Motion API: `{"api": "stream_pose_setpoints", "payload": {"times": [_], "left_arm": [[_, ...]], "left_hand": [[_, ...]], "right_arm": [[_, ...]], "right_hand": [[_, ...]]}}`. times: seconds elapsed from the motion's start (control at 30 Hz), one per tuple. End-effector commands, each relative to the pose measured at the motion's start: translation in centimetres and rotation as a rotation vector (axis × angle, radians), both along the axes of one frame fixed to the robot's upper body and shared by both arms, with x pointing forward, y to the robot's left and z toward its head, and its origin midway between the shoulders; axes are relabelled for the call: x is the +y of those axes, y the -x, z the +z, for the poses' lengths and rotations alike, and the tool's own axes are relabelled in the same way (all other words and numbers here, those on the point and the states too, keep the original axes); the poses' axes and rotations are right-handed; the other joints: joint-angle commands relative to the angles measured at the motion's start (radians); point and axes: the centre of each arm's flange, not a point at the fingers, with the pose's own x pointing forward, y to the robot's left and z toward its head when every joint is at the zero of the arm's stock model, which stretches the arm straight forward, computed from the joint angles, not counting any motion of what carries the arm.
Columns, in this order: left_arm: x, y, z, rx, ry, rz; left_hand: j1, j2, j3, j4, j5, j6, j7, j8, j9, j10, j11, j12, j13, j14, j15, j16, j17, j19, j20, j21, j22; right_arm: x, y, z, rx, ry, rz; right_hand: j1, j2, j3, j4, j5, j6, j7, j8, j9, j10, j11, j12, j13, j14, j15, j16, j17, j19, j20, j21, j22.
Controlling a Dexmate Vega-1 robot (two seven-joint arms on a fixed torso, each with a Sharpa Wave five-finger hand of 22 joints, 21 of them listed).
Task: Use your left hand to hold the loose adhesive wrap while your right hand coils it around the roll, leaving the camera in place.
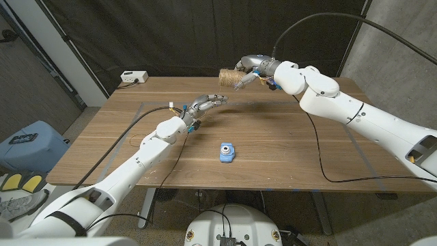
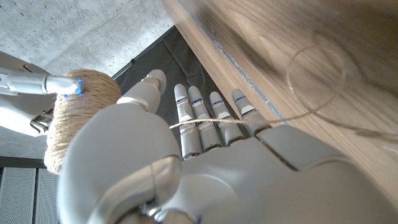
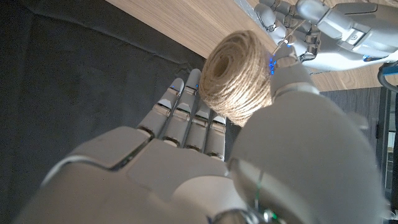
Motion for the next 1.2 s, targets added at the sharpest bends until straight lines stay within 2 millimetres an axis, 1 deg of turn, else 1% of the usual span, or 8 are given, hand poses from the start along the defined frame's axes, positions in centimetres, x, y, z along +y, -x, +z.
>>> {"api": "stream_pose_setpoints", "payload": {"times": [0.03, 0.33, 0.43, 0.6, 0.73, 0.9, 1.03, 1.2], "left_arm": [[-1.6, 0.1, -0.4, -0.001, -0.034, -0.019], [-2.4, 0.4, -0.6, -0.002, -0.047, -0.022], [-2.7, 0.5, -0.7, -0.001, -0.053, -0.026], [-3.1, 0.7, -0.7, -0.006, -0.056, -0.028], [-3.3, 0.8, -0.8, -0.005, -0.059, -0.033], [-3.5, 1.0, -0.9, -0.006, -0.056, -0.032], [-3.6, 1.1, -0.8, -0.01, -0.054, -0.03], [-3.8, 1.3, -0.7, -0.018, -0.055, -0.033]], "left_hand": [[0.015, 0.001, -0.005, -0.002, 0.005, 0.008, -0.001, 0.007, 0.005, 0.014, -0.001, 0.004, 0.004, 0.015, 0.001, 0.005, 0.005, 0.012, -0.002, 0.009, 0.002], [0.024, 0.006, -0.012, -0.001, 0.006, 0.026, 0.0, 0.008, 0.005, 0.03, 0.0, 0.007, 0.008, 0.024, 0.0, 0.006, 0.005, 0.015, -0.002, 0.009, 0.003], [0.032, 0.014, -0.014, -0.001, 0.008, 0.035, 0.0, 0.008, 0.006, 0.037, -0.005, 0.008, 0.01, 0.034, -0.001, 0.008, 0.006, 0.018, -0.002, 0.01, 0.003], [0.049, 0.02, -0.031, -0.001, 0.01, 0.081, -0.015, 0.015, 0.007, 0.082, -0.005, 0.02, 0.017, 0.068, -0.012, 0.015, 0.006, 0.03, -0.007, 0.013, 0.004], [0.064, 0.024, -0.05, 0.0, 0.01, 0.135, -0.025, 0.026, 0.008, 0.129, -0.019, 0.03, 0.025, 0.108, -0.023, 0.025, 0.007, 0.043, -0.014, 0.017, 0.005], [0.077, 0.026, -0.065, -0.001, 0.011, 0.167, -0.03, 0.032, 0.01, 0.168, -0.025, 0.039, 0.032, 0.136, -0.036, 0.032, 0.008, 0.055, -0.017, 0.021, 0.005], [0.082, 0.029, -0.072, 0.0, 0.012, 0.185, -0.031, 0.036, 0.011, 0.179, -0.026, 0.039, 0.035, 0.153, -0.039, 0.037, 0.008, 0.067, -0.018, 0.025, 0.005], [0.1, 0.033, -0.084, -0.001, 0.013, 0.236, -0.035, 0.05, 0.013, 0.231, -0.028, 0.051, 0.041, 0.187, -0.051, 0.045, 0.009, 0.083, -0.021, 0.03, 0.006]], "right_arm": [[-0.4, -0.1, -0.1, 0.006, -0.014, 0.0], [-0.7, 0.0, -0.3, 0.01, -0.02, 0.001], [-0.8, 0.1, -0.4, 0.011, -0.021, 0.0], [-1.1, 0.1, -0.4, 0.011, -0.023, 0.001], [-1.1, 0.3, -0.5, 0.008, -0.024, 0.0], [-1.2, 0.4, -0.5, 0.01, -0.025, 0.002], [-1.3, 0.5, -0.6, 0.005, -0.027, 0.002], [-1.4, 0.6, -0.6, 0.001, -0.026, 0.0]], "right_hand": [[0.049, 0.086, -0.006, -0.001, 0.004, 0.089, -0.075, 0.007, 0.001, 0.12, -0.112, 0.007, 0.003, 0.006, -0.14, 0.008, 0.004, 0.008, 0.0, 0.004, 0.003], [0.049, 0.089, -0.008, 0.0, 0.003, 0.093, -0.074, 0.007, 0.002, 0.122, -0.114, 0.007, 0.003, 0.008, -0.139, 0.008, 0.005, 0.008, 0.0, 0.004, 0.003], [0.046, 0.089, -0.009, 0.001, 0.002, 0.093, -0.075, 0.006, 0.002, 0.123, -0.114, 0.006, 0.001, 0.01, -0.139, 0.007, 0.004, 0.009, 0.001, 0.004, 0.003], [0.046, 0.09, -0.009, 0.001, 0.002, 0.097, -0.075, 0.006, 0.002, 0.132, -0.114, 0.008, -0.001, 0.013, -0.139, 0.004, 0.002, 0.009, 0.0, 0.004, 0.003], [0.046, 0.092, -0.01, 0.001, 0.002, 0.102, -0.077, 0.008, 0.002, 0.133, -0.116, 0.008, -0.001, 0.015, -0.14, 0.005, 0.003, 0.009, 0.001, 0.004, 0.003], [0.047, 0.093, -0.012, 0.001, 0.002, 0.104, -0.079, 0.007, 0.001, 0.136, -0.117, 0.008, -0.002, 0.018, -0.142, 0.007, 0.006, 0.009, 0.001, 0.004, 0.003], [0.048, 0.094, -0.012, 0.0, 0.002, 0.111, -0.079, 0.009, 0.001, 0.14, -0.117, 0.01, -0.001, 0.019, -0.143, 0.008, 0.006, 0.011, 0.0, 0.004, 0.003], [0.049, 0.096, -0.014, 0.0, 0.001, 0.122, -0.078, 0.012, 0.001, 0.15, -0.12, 0.015, 0.0, 0.027, -0.148, 0.011, 0.008, 0.013, 0.0, 0.005, 0.003]]}}
